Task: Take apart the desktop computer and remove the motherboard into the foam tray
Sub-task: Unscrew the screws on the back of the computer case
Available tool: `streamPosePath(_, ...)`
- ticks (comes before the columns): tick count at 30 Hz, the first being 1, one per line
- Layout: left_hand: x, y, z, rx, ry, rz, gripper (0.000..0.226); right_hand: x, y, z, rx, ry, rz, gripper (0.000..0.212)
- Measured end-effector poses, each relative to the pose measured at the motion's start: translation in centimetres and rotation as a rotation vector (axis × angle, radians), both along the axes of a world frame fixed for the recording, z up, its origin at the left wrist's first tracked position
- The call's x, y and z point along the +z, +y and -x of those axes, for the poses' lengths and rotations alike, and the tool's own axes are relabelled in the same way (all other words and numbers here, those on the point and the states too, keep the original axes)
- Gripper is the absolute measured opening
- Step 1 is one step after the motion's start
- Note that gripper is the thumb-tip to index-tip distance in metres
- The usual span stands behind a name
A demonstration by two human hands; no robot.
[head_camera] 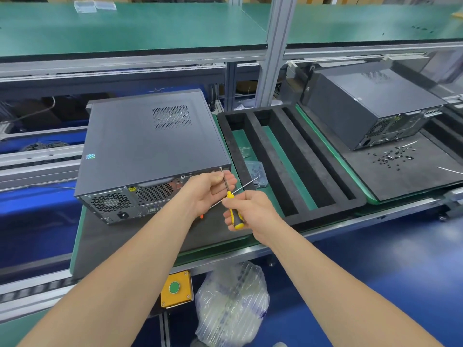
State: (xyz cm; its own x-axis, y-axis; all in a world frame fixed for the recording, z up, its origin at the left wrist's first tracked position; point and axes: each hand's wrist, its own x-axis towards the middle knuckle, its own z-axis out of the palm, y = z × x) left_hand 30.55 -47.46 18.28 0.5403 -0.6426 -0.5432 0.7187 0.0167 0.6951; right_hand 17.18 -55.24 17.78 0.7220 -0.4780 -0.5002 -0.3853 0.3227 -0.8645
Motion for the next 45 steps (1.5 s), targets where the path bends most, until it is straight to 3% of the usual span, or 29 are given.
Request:
streamPosePath(2, 0.0, 0.2, -0.1, 0.000, -0.026, -0.048, 0.023, -0.2, 0.5, -0.4, -0.063, 0.049, 0.159, 0.024)
streamPosePath(5, 0.0, 0.4, -0.2, 0.019, -0.032, -0.117, 0.014, -0.2, 0.7, -0.8, -0.050, 0.184, 0.613, 0.027)
streamPosePath(8, 0.3, 0.2, -0.1, 0.008, -0.058, -0.159, 0.027, 0.0, 0.9, -0.9, 0.028, 0.276, 1.025, 0.035)
streamPosePath(11, 0.5, -0.5, 0.3, 0.033, -0.078, -0.180, 0.030, -0.1, 0.9, -1.0, 0.041, 0.293, 1.210, 0.039)
streamPosePath(14, 0.6, -0.7, 0.4, 0.066, -0.089, -0.181, 0.024, -0.1, 0.3, -0.8, 0.026, 0.198, 0.904, 0.037)
streamPosePath(18, 0.5, -0.8, 0.3, 0.032, -0.093, -0.152, 0.012, 0.9, -0.9, 0.0, 0.059, 0.078, -0.121, 0.046)
streamPosePath(20, 0.4, -0.8, 0.3, 0.030, -0.076, -0.140, 0.005, 1.0, -1.4, 0.9, 0.156, 0.013, -0.480, 0.054)
streamPosePath(23, 0.5, -0.9, 0.3, 0.015, -0.060, -0.126, 0.016, 0.5, -1.8, 1.9, 0.209, -0.097, -0.655, 0.051)
streamPosePath(28, 0.6, -0.8, 0.1, -0.002, -0.013, -0.075, 0.030, 0.3, -1.7, 1.8, 0.166, -0.109, -0.619, 0.038)
streamPosePath(32, 0.7, -0.3, 0.1, -0.019, 0.003, -0.035, 0.032, 0.4, -1.7, 1.4, 0.156, -0.060, -0.471, 0.028)
streamPosePath(39, 0.3, 0.5, -0.4, -0.026, -0.031, -0.063, 0.021, 0.4, -0.2, 0.4, 0.019, 0.005, 0.038, 0.030)
streamPosePath(45, 0.1, 0.4, -0.5, -0.060, -0.067, -0.141, 0.019, 0.0, 0.6, -0.2, 0.033, 0.168, 0.732, 0.033)
